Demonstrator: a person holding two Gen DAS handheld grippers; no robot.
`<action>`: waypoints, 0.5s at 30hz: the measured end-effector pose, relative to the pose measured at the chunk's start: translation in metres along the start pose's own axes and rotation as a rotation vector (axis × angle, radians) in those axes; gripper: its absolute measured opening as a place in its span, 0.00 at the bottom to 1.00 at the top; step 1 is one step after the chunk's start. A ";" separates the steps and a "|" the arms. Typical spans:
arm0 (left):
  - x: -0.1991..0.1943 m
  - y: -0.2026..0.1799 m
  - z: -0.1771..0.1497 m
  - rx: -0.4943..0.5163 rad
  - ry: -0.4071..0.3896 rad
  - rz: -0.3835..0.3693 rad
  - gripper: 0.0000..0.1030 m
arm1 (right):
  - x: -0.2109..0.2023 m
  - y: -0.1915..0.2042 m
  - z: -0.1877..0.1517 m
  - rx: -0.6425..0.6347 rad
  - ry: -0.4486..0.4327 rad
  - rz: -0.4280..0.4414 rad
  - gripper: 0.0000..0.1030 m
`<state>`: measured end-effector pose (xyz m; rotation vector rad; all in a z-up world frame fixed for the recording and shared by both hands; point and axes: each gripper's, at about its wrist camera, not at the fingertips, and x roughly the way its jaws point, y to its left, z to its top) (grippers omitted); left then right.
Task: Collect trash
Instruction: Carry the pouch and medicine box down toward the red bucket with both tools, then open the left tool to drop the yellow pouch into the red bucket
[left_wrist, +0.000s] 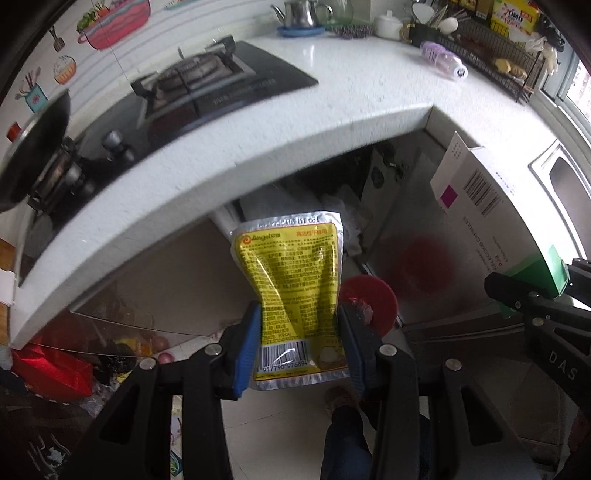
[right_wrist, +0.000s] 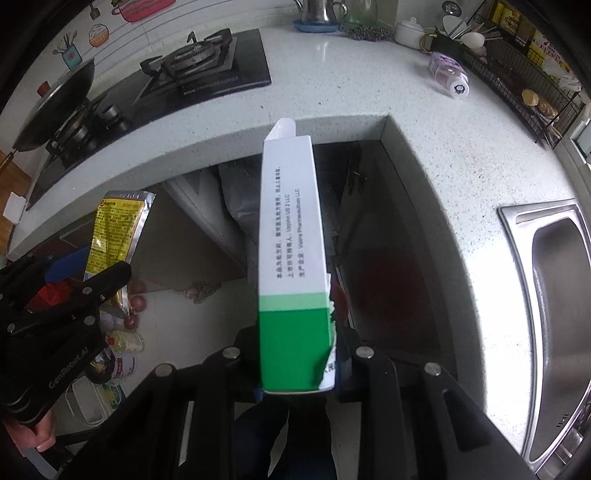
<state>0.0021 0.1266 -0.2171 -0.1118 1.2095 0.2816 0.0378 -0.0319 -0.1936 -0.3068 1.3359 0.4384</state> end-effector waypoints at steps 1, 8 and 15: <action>0.010 -0.001 -0.002 0.001 0.007 -0.006 0.38 | 0.010 -0.001 -0.001 0.001 0.009 -0.005 0.23; 0.109 -0.012 -0.021 -0.001 0.078 -0.111 0.38 | 0.097 -0.017 -0.017 0.034 0.080 -0.012 0.23; 0.218 -0.031 -0.042 0.019 0.159 -0.181 0.38 | 0.196 -0.038 -0.039 0.064 0.146 -0.022 0.23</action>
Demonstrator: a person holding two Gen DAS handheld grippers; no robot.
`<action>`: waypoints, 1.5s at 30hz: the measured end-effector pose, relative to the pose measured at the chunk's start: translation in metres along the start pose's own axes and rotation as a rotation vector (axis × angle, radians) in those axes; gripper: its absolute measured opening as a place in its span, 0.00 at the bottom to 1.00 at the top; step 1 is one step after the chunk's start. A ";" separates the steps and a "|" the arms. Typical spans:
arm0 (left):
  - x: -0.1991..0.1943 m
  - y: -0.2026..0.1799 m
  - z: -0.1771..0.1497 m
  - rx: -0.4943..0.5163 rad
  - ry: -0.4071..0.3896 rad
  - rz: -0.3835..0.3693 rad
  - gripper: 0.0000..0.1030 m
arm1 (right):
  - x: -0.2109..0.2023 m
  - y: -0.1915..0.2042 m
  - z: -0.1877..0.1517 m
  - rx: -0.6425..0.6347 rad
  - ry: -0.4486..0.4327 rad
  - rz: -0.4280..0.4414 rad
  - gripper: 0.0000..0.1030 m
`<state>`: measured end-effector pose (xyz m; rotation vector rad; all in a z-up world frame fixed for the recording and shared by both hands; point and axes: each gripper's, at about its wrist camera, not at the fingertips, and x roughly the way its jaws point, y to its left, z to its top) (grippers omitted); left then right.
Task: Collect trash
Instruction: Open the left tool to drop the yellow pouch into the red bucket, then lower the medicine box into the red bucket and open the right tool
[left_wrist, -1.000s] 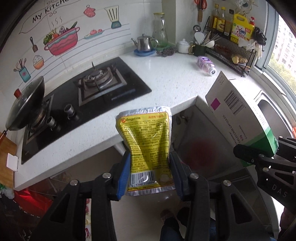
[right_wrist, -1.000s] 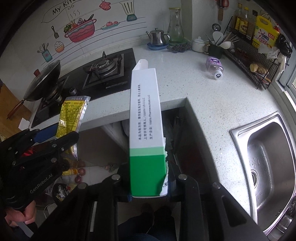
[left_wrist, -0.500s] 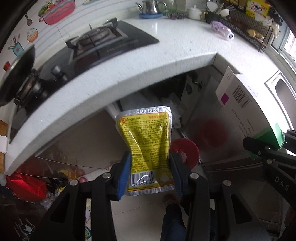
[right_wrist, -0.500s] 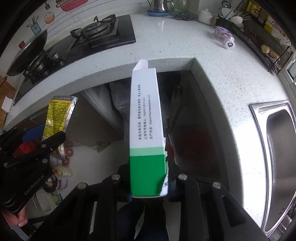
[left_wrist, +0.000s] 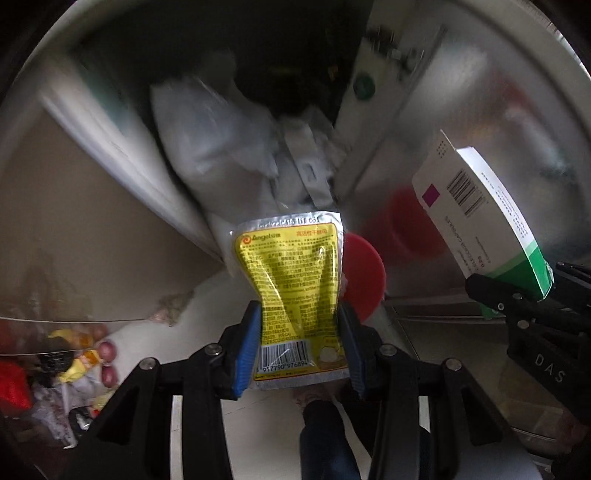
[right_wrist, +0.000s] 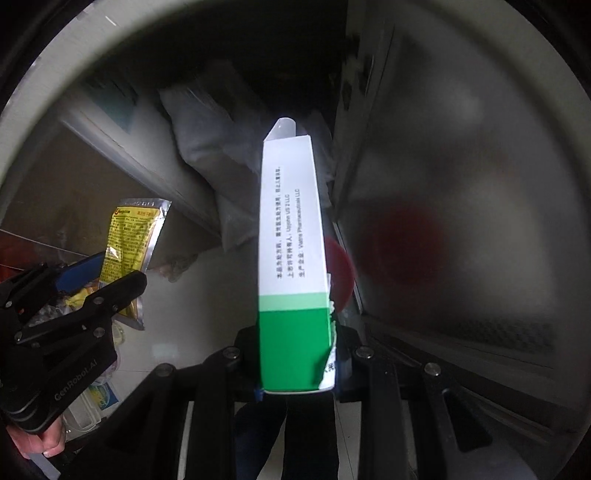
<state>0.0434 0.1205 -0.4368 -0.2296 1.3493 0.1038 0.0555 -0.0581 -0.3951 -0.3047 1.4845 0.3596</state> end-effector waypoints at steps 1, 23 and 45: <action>0.014 0.000 -0.001 0.003 0.006 -0.009 0.38 | 0.014 -0.003 -0.001 0.002 0.005 0.000 0.23; 0.180 -0.036 0.019 0.187 0.096 -0.124 0.53 | 0.143 -0.038 -0.001 0.094 0.084 -0.018 0.23; 0.179 0.014 0.025 0.173 0.080 -0.062 1.00 | 0.164 -0.015 0.003 0.007 0.096 0.043 0.24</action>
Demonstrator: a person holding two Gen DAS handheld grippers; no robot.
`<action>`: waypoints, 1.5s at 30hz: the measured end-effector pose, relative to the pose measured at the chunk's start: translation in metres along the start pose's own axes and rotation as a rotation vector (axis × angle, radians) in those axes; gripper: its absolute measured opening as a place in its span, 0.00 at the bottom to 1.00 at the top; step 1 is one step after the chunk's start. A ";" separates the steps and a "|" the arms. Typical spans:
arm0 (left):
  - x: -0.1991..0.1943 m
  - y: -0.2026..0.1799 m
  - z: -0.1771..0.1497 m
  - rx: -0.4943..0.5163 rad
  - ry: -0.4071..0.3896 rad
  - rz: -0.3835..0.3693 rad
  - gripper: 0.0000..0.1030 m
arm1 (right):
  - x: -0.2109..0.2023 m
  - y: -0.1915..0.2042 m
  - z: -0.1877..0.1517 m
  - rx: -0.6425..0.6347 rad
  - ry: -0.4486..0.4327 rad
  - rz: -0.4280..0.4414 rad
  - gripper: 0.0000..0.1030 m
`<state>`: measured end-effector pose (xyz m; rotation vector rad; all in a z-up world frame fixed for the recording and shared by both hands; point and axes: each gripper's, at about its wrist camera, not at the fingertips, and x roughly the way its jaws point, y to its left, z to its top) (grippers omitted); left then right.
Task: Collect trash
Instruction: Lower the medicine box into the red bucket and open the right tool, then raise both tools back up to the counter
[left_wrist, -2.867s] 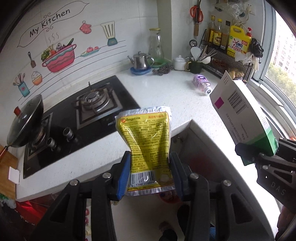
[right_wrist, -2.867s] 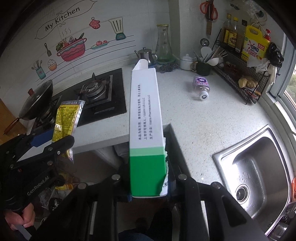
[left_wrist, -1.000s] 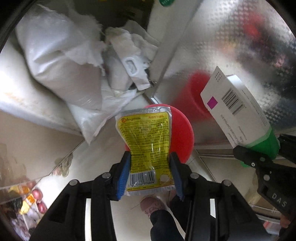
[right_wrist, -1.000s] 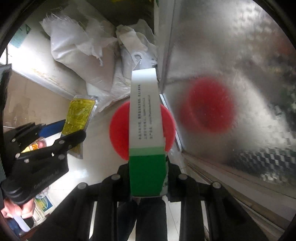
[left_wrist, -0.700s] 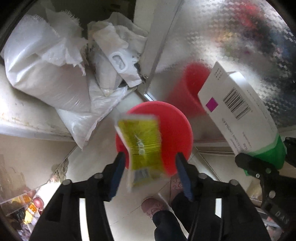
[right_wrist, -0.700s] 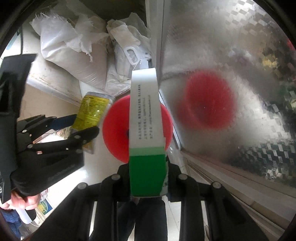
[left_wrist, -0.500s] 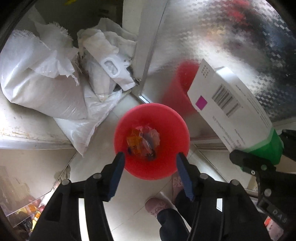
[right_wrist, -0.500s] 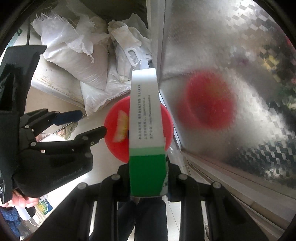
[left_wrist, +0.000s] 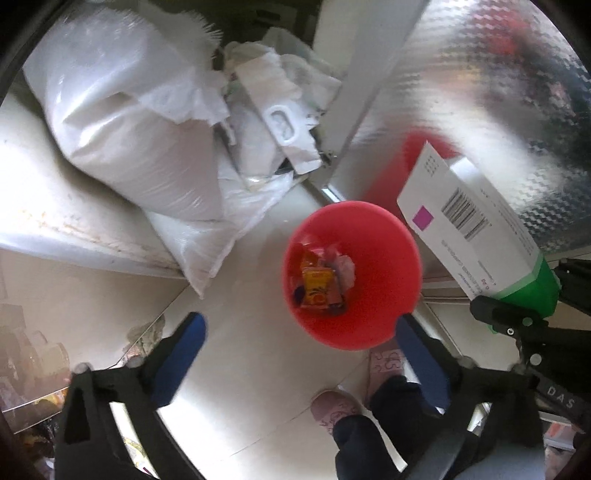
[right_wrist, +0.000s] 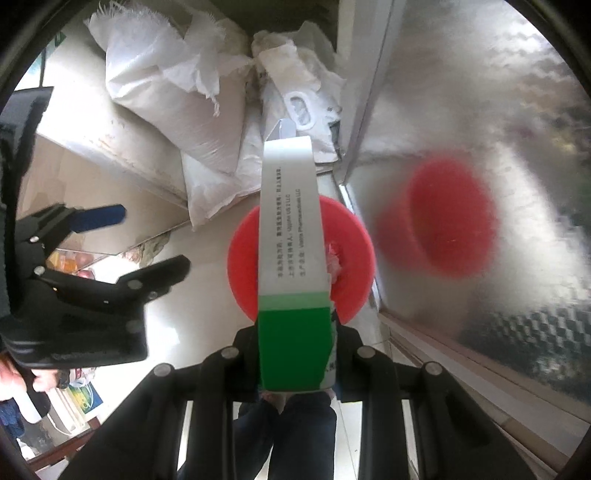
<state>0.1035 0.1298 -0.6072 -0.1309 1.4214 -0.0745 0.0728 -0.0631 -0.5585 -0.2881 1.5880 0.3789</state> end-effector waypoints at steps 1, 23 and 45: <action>0.001 0.003 -0.001 -0.005 0.004 0.003 1.00 | 0.004 0.001 0.000 -0.003 0.004 0.001 0.24; -0.071 0.007 -0.031 -0.048 -0.033 0.062 1.00 | -0.025 0.008 -0.016 -0.035 -0.039 0.016 0.99; -0.426 -0.065 -0.028 -0.031 -0.262 0.125 1.00 | -0.366 0.025 -0.048 -0.023 -0.346 0.053 0.99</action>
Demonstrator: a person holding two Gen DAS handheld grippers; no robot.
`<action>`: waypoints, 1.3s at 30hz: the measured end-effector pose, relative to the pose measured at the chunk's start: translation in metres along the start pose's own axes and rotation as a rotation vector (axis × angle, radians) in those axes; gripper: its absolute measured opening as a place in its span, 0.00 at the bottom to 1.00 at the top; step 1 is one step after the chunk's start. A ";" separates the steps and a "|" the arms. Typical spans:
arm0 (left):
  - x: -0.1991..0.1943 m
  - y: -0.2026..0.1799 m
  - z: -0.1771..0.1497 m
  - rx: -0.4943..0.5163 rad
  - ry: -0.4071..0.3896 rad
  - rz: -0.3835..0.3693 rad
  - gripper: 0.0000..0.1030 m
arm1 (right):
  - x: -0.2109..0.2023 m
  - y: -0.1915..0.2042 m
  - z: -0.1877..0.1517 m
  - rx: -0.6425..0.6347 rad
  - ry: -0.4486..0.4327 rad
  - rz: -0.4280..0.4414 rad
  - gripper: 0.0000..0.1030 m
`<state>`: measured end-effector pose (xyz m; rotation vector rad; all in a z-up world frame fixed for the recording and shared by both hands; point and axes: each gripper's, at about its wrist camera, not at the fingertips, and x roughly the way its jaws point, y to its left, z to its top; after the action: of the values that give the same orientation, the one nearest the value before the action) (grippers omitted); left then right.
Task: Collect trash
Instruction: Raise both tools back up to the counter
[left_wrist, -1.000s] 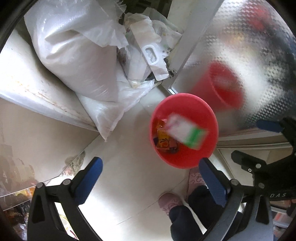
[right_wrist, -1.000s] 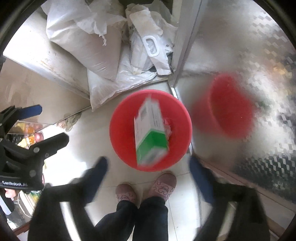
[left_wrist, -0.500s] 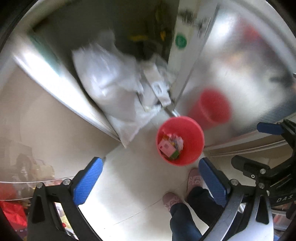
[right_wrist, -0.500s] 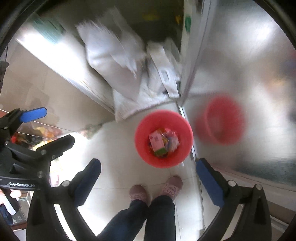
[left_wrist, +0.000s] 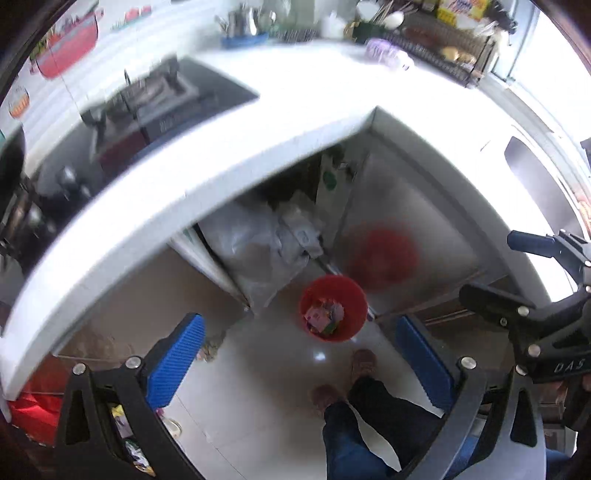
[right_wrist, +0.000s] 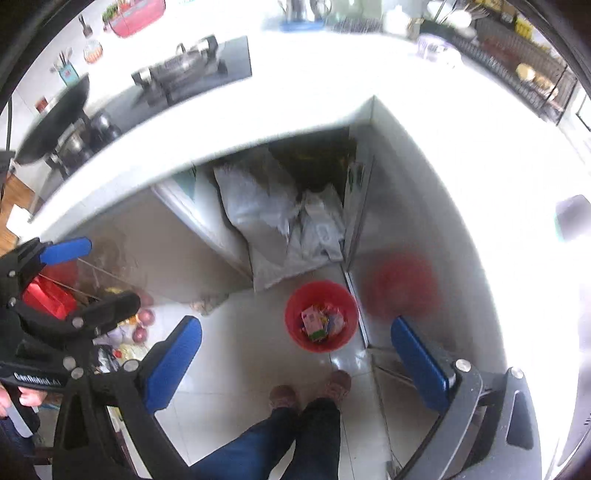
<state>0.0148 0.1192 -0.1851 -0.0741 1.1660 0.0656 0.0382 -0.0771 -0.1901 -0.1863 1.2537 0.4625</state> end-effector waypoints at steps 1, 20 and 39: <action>-0.011 -0.003 0.004 0.006 -0.015 0.004 1.00 | -0.012 -0.002 0.002 0.000 -0.019 -0.005 0.99; -0.122 -0.051 0.073 0.126 -0.241 -0.026 1.00 | -0.154 -0.025 0.033 0.065 -0.268 -0.100 0.99; -0.128 -0.065 0.121 0.157 -0.283 -0.058 1.00 | -0.171 -0.052 0.053 0.097 -0.323 -0.150 0.99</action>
<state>0.0809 0.0636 -0.0180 0.0393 0.8820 -0.0650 0.0668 -0.1427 -0.0181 -0.1166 0.9358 0.2876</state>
